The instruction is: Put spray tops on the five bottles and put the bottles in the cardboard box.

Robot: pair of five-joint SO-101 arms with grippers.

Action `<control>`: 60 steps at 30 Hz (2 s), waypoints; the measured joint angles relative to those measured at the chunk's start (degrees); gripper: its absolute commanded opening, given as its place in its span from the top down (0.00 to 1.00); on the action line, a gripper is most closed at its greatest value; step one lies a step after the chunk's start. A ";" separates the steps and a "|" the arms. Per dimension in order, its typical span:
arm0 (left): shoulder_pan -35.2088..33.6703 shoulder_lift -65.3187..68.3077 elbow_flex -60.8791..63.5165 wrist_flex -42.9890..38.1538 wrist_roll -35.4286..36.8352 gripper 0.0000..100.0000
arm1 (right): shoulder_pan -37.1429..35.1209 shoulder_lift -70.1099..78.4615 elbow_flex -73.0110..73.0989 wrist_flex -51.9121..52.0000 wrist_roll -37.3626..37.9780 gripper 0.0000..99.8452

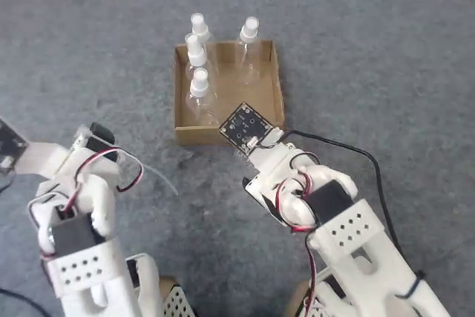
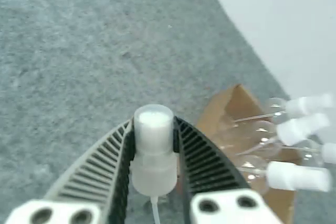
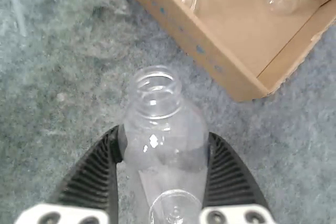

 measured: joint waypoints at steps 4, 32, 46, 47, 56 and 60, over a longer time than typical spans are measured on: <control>0.53 -3.78 0.00 -0.88 1.05 0.99 | 0.09 -3.78 1.41 -0.09 0.00 0.98; 0.79 -26.37 0.00 -6.24 13.36 0.99 | -4.22 -16.53 13.98 -9.58 0.00 0.98; 10.29 -27.34 1.93 -6.24 16.44 0.99 | -6.24 -16.53 17.32 -14.51 0.00 0.98; 10.81 -27.34 2.02 -6.24 16.44 0.99 | -6.59 -16.53 17.58 -14.95 0.00 0.98; 11.78 -27.34 2.02 -6.24 16.44 0.99 | -6.68 -16.53 17.85 -15.38 0.00 0.98; 11.78 -27.34 2.02 -6.24 16.44 0.99 | -6.68 -16.53 17.85 -15.38 0.00 0.98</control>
